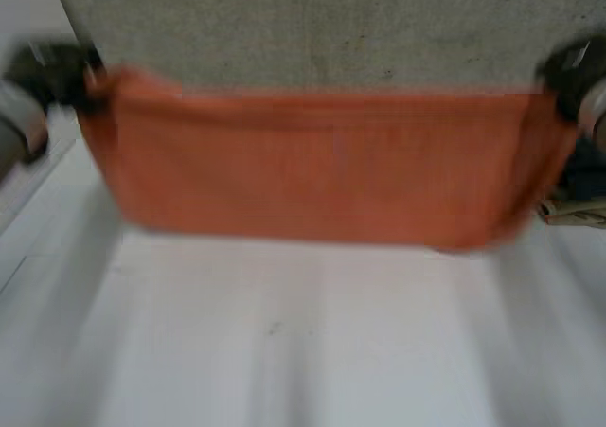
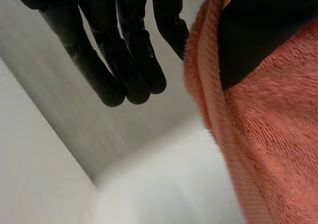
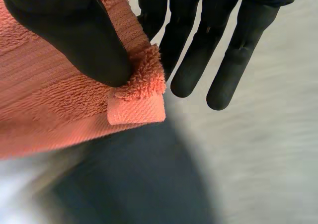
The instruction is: Fold the laundry.
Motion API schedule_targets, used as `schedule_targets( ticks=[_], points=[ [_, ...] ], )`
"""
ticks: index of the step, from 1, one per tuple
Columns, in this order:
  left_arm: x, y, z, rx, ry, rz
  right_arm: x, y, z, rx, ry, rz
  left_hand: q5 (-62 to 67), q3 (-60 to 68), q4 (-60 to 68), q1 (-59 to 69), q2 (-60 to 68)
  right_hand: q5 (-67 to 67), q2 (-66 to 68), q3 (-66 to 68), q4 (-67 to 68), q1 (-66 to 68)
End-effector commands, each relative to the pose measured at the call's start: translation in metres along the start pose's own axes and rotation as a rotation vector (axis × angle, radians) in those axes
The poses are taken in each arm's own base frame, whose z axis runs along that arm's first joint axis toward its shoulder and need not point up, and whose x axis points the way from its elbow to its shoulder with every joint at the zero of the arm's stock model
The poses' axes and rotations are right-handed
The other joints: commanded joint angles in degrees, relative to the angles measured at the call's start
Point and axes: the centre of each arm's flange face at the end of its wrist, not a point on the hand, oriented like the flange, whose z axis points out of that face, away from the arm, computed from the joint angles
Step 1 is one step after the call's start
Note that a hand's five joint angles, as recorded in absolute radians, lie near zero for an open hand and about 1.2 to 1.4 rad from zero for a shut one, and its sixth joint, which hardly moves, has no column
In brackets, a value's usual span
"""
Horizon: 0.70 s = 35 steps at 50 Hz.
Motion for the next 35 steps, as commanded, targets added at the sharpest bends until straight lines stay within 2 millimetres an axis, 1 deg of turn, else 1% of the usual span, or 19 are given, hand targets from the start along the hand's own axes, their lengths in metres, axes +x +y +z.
schedule_targets(
  ticks=[1, 2, 4, 8, 9, 12, 13, 16, 17, 20, 21, 23, 24, 27, 28, 31, 32, 34, 35],
  points=[
    [-0.034, -0.1, 0.018, 0.504, -0.128, -0.186, 0.082, -0.069, 0.001, 0.413, 0.372, 0.234, 12.6, 11.8, 11.6, 14.7, 11.3, 11.6, 12.5, 11.6, 11.3, 15.9],
    [-0.037, -0.104, 0.019, 0.533, -0.141, -0.202, 0.088, -0.077, -0.001, 0.464, 0.4, 0.242, 12.6, 11.8, 11.6, 14.7, 11.3, 11.6, 12.5, 11.6, 11.3, 15.9],
    [-0.037, -0.102, 0.02, 0.521, -0.142, -0.202, 0.087, -0.077, -0.002, 0.47, 0.396, 0.239, 12.6, 11.8, 11.6, 14.7, 11.3, 11.6, 12.5, 11.6, 11.3, 15.9],
    [-0.035, -0.084, 0.022, 0.446, -0.123, -0.201, 0.075, -0.074, -0.003, 0.449, 0.328, 0.235, 12.6, 11.8, 11.6, 14.7, 11.3, 11.6, 12.5, 11.6, 11.3, 15.9],
    [-0.034, -0.073, 0.023, 0.405, -0.119, -0.205, 0.066, -0.069, -0.003, 0.421, 0.284, 0.236, 12.6, 11.8, 11.6, 14.7, 11.3, 11.6, 12.5, 11.6, 11.3, 15.9],
    [-0.031, -0.049, 0.022, 0.327, -0.112, -0.21, 0.052, -0.06, -0.002, 0.377, 0.218, 0.237, 12.6, 11.8, 11.6, 14.7, 11.3, 11.6, 12.5, 11.6, 11.3, 15.9],
    [-0.028, -0.032, 0.02, 0.275, -0.108, -0.217, 0.04, -0.053, -0.001, 0.345, 0.17, 0.24, 12.6, 11.8, 11.6, 14.7, 11.3, 11.6, 12.5, 11.6, 11.3, 15.9],
    [-0.022, -0.005, 0.018, 0.204, -0.091, -0.225, 0.02, -0.039, 0.002, 0.291, 0.091, 0.244, 12.6, 11.8, 11.6, 14.7, 11.3, 11.6, 12.5, 11.6, 11.3, 15.9],
    [-0.017, 0.014, 0.017, 0.16, -0.074, -0.225, 0.005, -0.028, 0.003, 0.251, 0.039, 0.247, 12.6, 11.8, 11.6, 14.7, 11.3, 11.6, 12.5, 11.6, 11.3, 15.9],
    [-0.008, 0.046, 0.014, 0.085, -0.047, -0.217, -0.019, -0.007, 0.005, 0.178, -0.04, 0.251, 12.6, 11.8, 11.6, 14.7, 11.3, 11.6, 12.5, 11.6, 11.3, 15.9],
    [-0.004, 0.066, 0.012, 0.04, -0.036, -0.203, -0.036, 0.007, 0.006, 0.126, -0.095, 0.254, 12.6, 11.8, 11.6, 14.7, 11.3, 11.6, 12.5, 11.6, 11.3, 15.9],
    [0.0, 0.087, 0.008, -0.01, -0.027, -0.187, -0.053, 0.022, 0.006, 0.072, -0.145, 0.258, 12.6, 11.8, 11.6, 14.7, 11.3, 11.6, 12.5, 11.6, 11.3, 15.9],
    [0.005, 0.107, 0.004, -0.061, -0.012, -0.17, -0.069, 0.036, 0.006, 0.017, -0.193, 0.258, 12.6, 11.8, 11.6, 14.7, 11.3, 11.6, 12.5, 11.6, 11.3, 15.9],
    [0.009, 0.132, -0.003, -0.128, 0.0, -0.143, -0.091, 0.058, 0.003, -0.068, -0.259, 0.242, 12.6, 11.8, 11.6, 14.7, 11.3, 11.6, 12.5, 11.6, 11.3, 15.9],
    [0.011, 0.145, -0.009, -0.171, 0.01, -0.125, -0.103, 0.07, 0.0, -0.118, -0.302, 0.228, 12.6, 11.8, 11.6, 14.7, 11.3, 11.6, 12.5, 11.6, 11.3, 15.9],
    [0.014, 0.16, -0.02, -0.236, 0.024, -0.103, -0.115, 0.084, -0.005, -0.18, -0.357, 0.203, 12.6, 11.8, 11.6, 14.7, 11.3, 11.6, 12.5, 11.6, 11.3, 15.9],
    [0.015, 0.166, -0.027, -0.271, 0.034, -0.085, -0.12, 0.091, -0.01, -0.216, -0.39, 0.186, 12.6, 11.8, 11.6, 14.7, 11.3, 11.6, 12.5, 11.6, 11.3, 15.9],
    [0.017, 0.168, -0.037, -0.312, 0.05, -0.066, -0.121, 0.096, -0.016, -0.252, -0.421, 0.168, 12.6, 11.8, 11.6, 14.7, 11.3, 11.6, 12.5, 11.6, 11.3, 15.9],
    [0.019, 0.168, -0.047, -0.357, 0.064, -0.043, -0.122, 0.098, -0.024, -0.292, -0.46, 0.138, 12.6, 11.8, 11.6, 14.7, 11.3, 11.6, 12.5, 11.6, 11.3, 15.9]
  ],
)
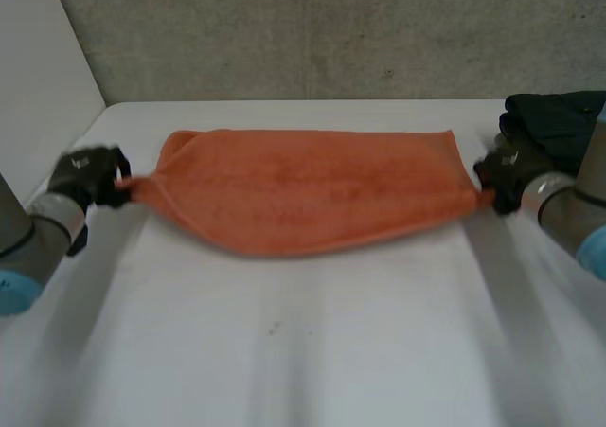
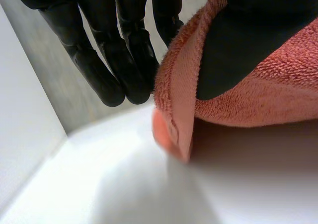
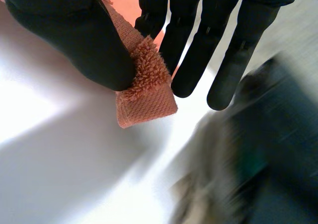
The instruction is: Fold the laundry.
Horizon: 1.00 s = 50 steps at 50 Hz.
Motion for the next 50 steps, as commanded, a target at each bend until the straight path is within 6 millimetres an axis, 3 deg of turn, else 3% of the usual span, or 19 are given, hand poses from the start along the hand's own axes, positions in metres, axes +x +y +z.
schedule_targets(
  ticks=[1, 3, 7, 8, 12, 17, 23, 35, 50],
  points=[
    [0.005, 0.03, -0.036, -0.203, 0.038, 0.095, -0.021, 0.038, -0.017, -0.226, -0.146, -0.074, 12.6, 11.8, 11.5, 14.7, 11.3, 11.5, 12.5, 11.6, 11.2, 15.9],
    [0.005, 0.032, -0.05, -0.265, 0.043, 0.117, -0.018, 0.037, -0.028, -0.274, -0.162, -0.1, 12.6, 11.8, 11.5, 14.7, 11.3, 11.5, 12.5, 11.6, 11.2, 15.9],
    [0.0, 0.03, -0.089, -0.453, 0.051, 0.134, 0.002, 0.027, -0.07, -0.399, -0.167, -0.156, 12.6, 11.8, 11.5, 14.7, 11.3, 11.5, 12.5, 11.6, 11.2, 15.9],
    [0.0, 0.026, -0.107, -0.53, 0.069, 0.142, 0.009, 0.025, -0.089, -0.448, -0.184, -0.175, 12.6, 11.8, 11.5, 14.7, 11.3, 11.5, 12.5, 11.6, 11.2, 15.9],
    [0.006, 0.016, -0.145, -0.668, 0.167, 0.2, 0.014, 0.026, -0.124, -0.536, -0.303, -0.261, 12.6, 11.8, 11.5, 14.7, 11.3, 11.5, 12.5, 11.6, 11.2, 15.9],
    [0.006, 0.006, -0.158, -0.656, 0.253, 0.263, 0.013, 0.031, -0.132, -0.548, -0.4, -0.385, 12.6, 11.8, 11.5, 14.7, 11.3, 11.5, 12.5, 11.6, 11.2, 15.9],
    [0.01, 0.003, -0.135, -0.56, 0.25, 0.28, 0.011, 0.033, -0.105, -0.5, -0.327, -0.353, 12.6, 11.8, 11.5, 14.7, 11.3, 11.5, 12.5, 11.6, 11.2, 15.9],
    [0.021, -0.02, -0.051, -0.366, 0.049, 0.196, 0.018, 0.025, -0.029, -0.312, -0.101, -0.204, 12.6, 11.8, 11.5, 14.7, 11.3, 11.5, 12.5, 11.6, 11.2, 15.9],
    [0.038, -0.014, 0.012, -0.293, -0.054, 0.241, 0.012, 0.016, 0.039, -0.107, 0.033, -0.231, 12.6, 11.8, 11.5, 14.7, 11.3, 11.5, 12.5, 11.6, 11.2, 15.9]
  ],
)
